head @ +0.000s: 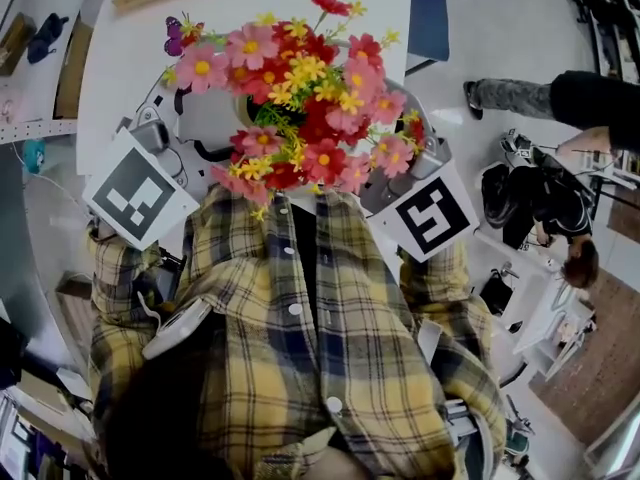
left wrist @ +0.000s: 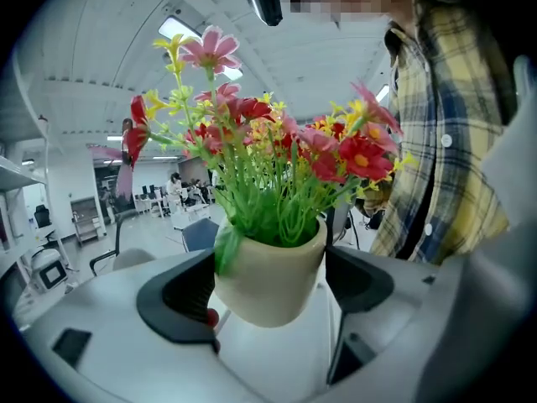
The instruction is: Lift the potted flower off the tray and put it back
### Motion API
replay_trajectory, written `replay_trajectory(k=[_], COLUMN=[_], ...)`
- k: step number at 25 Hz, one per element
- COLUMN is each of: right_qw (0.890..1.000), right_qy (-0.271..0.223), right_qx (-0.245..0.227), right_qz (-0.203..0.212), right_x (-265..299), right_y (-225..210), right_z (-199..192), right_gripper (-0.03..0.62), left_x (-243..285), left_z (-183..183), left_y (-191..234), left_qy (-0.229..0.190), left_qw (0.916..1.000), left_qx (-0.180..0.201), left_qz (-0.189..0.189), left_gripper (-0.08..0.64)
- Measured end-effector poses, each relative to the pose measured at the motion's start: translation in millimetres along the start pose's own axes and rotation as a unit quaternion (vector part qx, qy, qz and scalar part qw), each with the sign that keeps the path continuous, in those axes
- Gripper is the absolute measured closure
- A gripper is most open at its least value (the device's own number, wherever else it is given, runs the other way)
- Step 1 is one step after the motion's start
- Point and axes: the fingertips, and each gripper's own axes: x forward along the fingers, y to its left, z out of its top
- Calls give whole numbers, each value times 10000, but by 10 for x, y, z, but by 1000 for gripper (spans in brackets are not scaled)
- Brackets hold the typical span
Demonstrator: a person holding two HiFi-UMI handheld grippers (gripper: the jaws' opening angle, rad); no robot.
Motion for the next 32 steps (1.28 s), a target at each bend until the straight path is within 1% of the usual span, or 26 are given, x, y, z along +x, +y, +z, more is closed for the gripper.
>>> replay_trajectory(k=[12,17,23,29,32], right_qw=[9999,9999,9999,9999,9999], right_qy=[-116,-141,-117,-136,-138], right_qx=[-62,-44,-41,-29,-9], right_qz=[60,56,56,11,25], right_x=[51,39,41,46,29], right_y=[25,20,29,21,26], right_z=[-77,-36,-42,-42,6], right_gripper=[227,227,227,227,227], left_x=[31,9,13,19,-11], left_z=[-105,-74,-91,-82,-43], left_y=[-20,-19,-25,-17,-22], left_qy=[-26,-83,-52,-93,-100], left_qw=[9999,9997,9996,9997,9997], left_qx=[-70,-132,-193,-122,-150], left_qz=[141,178,179,176,170], left_gripper=[161,160,160,160,160])
